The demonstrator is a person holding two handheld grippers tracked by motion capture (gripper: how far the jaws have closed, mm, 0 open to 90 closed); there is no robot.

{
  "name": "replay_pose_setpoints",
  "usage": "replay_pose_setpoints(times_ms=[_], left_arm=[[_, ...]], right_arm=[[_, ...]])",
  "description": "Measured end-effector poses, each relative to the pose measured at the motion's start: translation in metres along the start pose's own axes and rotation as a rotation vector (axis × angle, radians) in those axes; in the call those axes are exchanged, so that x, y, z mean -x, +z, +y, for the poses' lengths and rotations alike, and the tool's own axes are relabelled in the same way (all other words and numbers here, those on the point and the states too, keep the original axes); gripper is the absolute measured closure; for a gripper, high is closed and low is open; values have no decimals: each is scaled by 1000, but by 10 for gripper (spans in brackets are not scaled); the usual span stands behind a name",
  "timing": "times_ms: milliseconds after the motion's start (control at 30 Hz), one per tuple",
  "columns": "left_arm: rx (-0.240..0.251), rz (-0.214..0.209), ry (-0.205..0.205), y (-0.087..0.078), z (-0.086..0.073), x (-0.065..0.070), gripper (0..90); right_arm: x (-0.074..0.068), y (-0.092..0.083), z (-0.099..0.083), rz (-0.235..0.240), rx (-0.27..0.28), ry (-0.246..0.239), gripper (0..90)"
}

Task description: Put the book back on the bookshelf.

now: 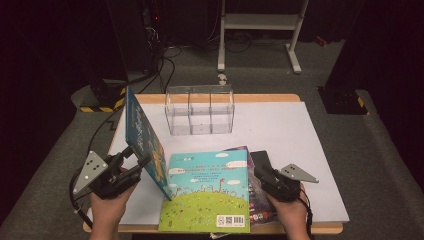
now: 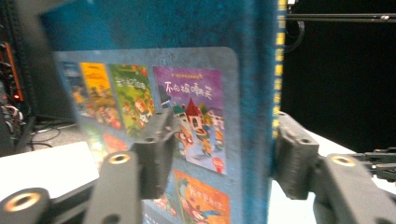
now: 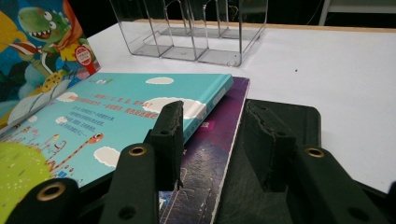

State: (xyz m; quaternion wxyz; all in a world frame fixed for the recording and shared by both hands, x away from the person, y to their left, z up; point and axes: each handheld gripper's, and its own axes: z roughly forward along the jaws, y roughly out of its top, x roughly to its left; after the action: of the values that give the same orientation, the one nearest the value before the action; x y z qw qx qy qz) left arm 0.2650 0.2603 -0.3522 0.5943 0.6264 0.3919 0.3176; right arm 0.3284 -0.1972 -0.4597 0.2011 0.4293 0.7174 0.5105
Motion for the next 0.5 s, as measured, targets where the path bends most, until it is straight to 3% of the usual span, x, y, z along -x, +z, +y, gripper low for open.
replay_pose_setpoints(times_ms=[100, 133, 200, 233, 267, 300, 367, 433, 500], left_arm=[[0, 34, -1, -7, 2, -2, 607], [0, 67, 2, -11, 4, -4, 660], [-12, 197, 82, -20, 6, -4, 793], [-21, 206, 93, -24, 6, -9, 817], [-26, 144, 59, -27, 6, -17, 805], [-25, 141, 58, -29, 5, -20, 803], [-27, 191, 87, -32, 4, -20, 824], [-16, 183, 53, -35, 2, -26, 822], [-12, 172, 64, -37, 0, -30, 824]], right_arm=[[-3, 0, 1, 5, 2, -6, 578], [-3, 0, 2, 7, 2, -8, 578], [-6, 1, 3, 11, 4, -13, 577], [-6, 2, 3, 14, 3, -14, 578], [-7, 2, 4, 18, 2, -14, 578], [-8, 3, 4, 20, 0, -17, 578], [-10, 5, 5, 26, -1, -20, 578], [-11, 7, 6, 29, -3, -23, 579], [-11, 8, 7, 31, -3, -24, 580]])
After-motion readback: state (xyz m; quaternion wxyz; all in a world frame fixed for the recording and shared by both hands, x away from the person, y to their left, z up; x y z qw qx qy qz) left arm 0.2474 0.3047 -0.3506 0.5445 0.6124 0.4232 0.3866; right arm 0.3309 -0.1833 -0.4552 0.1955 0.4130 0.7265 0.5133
